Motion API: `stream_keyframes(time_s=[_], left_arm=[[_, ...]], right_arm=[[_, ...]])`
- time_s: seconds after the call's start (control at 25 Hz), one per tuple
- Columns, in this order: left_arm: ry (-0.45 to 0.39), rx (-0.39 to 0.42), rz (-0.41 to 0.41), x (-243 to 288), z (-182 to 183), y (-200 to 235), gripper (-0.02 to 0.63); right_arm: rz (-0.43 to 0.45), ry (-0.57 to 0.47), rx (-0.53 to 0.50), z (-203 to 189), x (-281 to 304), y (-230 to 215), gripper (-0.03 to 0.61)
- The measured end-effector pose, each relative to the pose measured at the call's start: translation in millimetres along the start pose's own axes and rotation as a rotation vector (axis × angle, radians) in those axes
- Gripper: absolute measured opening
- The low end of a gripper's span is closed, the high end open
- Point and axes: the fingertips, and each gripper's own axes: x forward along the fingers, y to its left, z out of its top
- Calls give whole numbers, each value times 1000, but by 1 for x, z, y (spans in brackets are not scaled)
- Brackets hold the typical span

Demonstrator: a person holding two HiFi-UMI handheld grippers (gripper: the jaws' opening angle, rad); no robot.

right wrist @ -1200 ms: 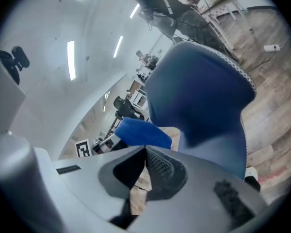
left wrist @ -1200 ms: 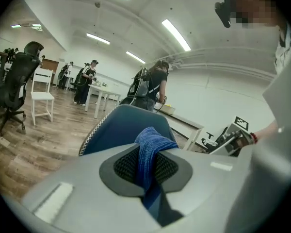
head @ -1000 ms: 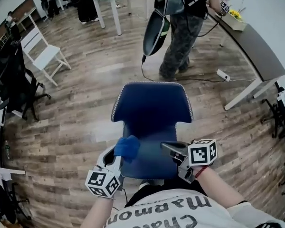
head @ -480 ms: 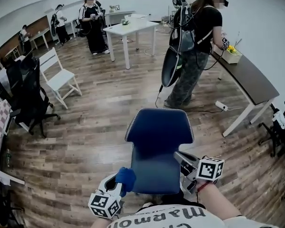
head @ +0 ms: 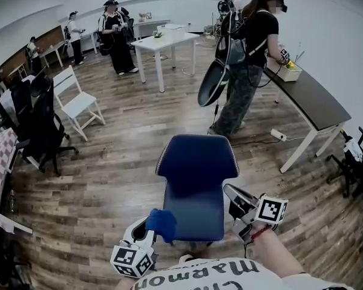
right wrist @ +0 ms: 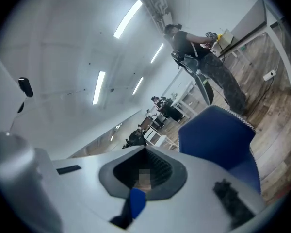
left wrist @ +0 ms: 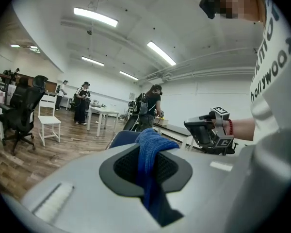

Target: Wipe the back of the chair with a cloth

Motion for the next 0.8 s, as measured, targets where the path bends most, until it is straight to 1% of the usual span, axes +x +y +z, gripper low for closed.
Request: stream_keyframes(time_s=[0.08,0.24,0.32,0.4,0.48,0.56,0.64,0.8], left_arm=[[-4,-11,-1,-3,0,-12,38],[-21,17,-23,2,1,-51,38],[-41,-9,-34,5,2,-76,40],[-63,-45,-37,8,5,-100,40],[-74,-55,-44,8,4,-127,40],[-86,-75,-54,6,1,-153,40],[-104,-113,-58,1,-2,-177,39],[-135,-156,-45,-16,-10,-218,40]], right_arm=[[7,8,-63,1,-18,4,14],[108,-37,-222,12,-64,30,14],[108,-21,-266,9,-91,32,14],[93,17,-297,3,-115,28,14],[87,49,-317,-2,-139,24,14],[80,67,-328,-7,-163,19,14],[77,83,-335,-12,-183,14,14],[92,103,-358,-20,-221,11,14]])
